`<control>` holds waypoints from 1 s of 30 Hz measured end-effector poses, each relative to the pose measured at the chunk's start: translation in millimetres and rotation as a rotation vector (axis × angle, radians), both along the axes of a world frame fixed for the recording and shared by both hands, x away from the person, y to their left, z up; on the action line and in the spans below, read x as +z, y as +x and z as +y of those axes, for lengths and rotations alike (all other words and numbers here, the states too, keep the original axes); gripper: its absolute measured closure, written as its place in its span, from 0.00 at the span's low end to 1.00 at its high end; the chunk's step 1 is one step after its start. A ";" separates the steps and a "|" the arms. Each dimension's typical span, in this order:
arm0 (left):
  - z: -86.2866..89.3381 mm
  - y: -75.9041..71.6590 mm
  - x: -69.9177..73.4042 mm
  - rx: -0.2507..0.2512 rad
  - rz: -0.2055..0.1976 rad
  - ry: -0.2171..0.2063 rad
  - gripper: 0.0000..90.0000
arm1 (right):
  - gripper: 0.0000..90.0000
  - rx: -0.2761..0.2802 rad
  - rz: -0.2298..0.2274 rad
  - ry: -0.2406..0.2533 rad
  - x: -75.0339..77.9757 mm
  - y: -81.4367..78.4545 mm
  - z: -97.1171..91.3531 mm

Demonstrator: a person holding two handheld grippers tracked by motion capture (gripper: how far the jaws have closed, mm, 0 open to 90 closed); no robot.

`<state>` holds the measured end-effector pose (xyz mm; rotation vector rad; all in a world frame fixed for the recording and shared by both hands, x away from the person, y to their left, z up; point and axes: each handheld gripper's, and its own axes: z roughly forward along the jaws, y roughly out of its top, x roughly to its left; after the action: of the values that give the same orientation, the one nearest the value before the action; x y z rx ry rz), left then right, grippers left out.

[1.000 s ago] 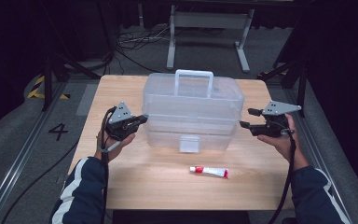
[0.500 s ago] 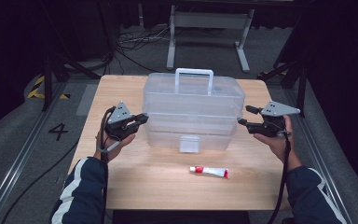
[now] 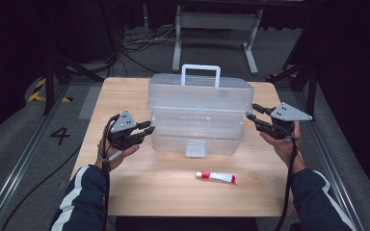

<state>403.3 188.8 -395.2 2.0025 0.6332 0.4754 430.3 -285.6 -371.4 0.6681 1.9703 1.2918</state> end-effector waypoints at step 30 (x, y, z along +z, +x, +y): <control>-27.4 -1.7 -14.0 -0.089 0.035 0.057 0.68 | 0.85 -0.149 -0.145 0.047 4.9 4.3 15.8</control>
<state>401.6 161.5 -409.2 2.0875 0.5552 0.4099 434.6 -269.7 -366.5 0.7102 1.7449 1.2623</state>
